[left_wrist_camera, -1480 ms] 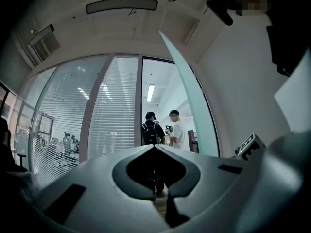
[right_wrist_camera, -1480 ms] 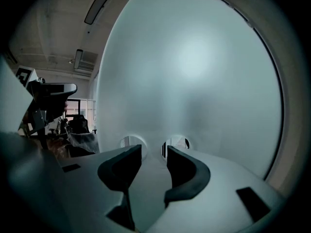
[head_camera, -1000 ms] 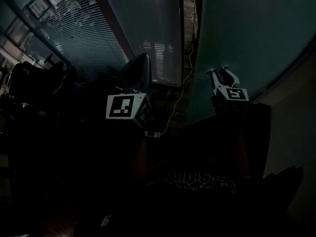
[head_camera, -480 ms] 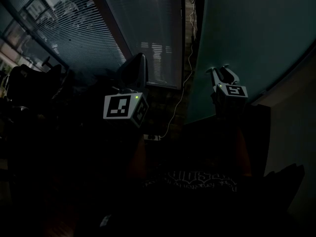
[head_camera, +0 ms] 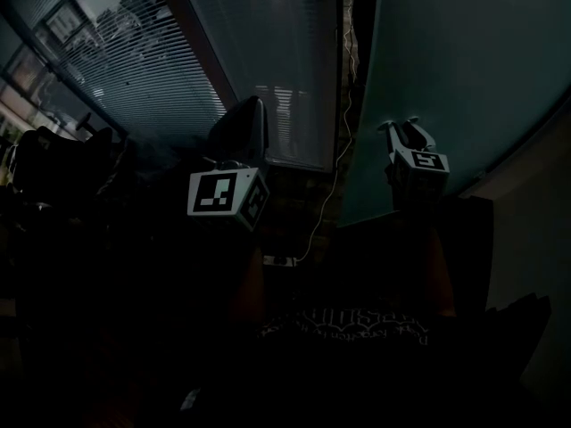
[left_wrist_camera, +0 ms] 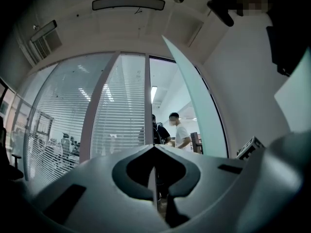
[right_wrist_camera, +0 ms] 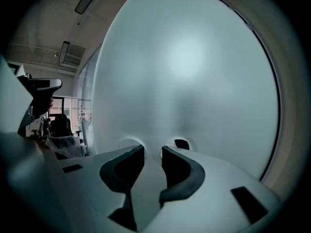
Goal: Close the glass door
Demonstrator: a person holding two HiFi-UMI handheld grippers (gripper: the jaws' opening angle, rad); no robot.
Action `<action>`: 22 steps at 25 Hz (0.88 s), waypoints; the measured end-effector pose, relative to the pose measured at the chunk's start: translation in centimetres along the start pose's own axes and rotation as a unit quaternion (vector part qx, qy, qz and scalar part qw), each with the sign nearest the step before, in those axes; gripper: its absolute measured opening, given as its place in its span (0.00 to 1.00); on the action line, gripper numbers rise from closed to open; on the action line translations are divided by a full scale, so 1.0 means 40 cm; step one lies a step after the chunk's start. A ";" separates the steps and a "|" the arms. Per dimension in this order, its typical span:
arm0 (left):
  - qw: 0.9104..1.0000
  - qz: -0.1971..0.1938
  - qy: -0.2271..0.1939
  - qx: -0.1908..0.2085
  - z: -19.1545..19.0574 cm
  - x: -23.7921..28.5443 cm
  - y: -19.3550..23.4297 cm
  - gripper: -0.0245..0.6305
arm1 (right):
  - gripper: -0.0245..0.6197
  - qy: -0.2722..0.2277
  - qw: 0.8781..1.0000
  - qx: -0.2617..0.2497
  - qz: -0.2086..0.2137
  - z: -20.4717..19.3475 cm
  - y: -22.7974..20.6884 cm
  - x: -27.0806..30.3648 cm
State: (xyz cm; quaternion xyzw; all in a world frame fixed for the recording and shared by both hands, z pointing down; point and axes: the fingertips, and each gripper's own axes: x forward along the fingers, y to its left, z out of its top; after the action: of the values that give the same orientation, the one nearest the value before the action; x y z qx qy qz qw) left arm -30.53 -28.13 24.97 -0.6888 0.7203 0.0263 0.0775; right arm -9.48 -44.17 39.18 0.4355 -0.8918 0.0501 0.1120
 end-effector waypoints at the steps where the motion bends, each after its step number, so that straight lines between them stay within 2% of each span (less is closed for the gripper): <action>1: 1.000 0.000 -0.001 0.000 0.002 0.000 0.001 0.03 | 0.22 -0.001 1.000 0.000 -0.002 0.002 -0.002 0.001; 13: 1.000 -0.002 -0.022 0.007 0.044 0.024 -0.005 0.03 | 0.22 -0.019 1.000 -0.001 -0.010 0.030 -0.010 0.008; 22: 0.999 0.000 -0.031 0.009 0.032 0.039 0.016 0.03 | 0.22 -0.028 1.000 -0.007 -0.011 0.044 -0.005 -0.005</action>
State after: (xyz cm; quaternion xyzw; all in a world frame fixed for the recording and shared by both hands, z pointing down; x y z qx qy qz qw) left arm -31.13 -29.48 23.45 -0.6867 0.7179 0.0413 0.1063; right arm -9.48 -44.46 37.42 0.4461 -0.8898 0.0309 0.0908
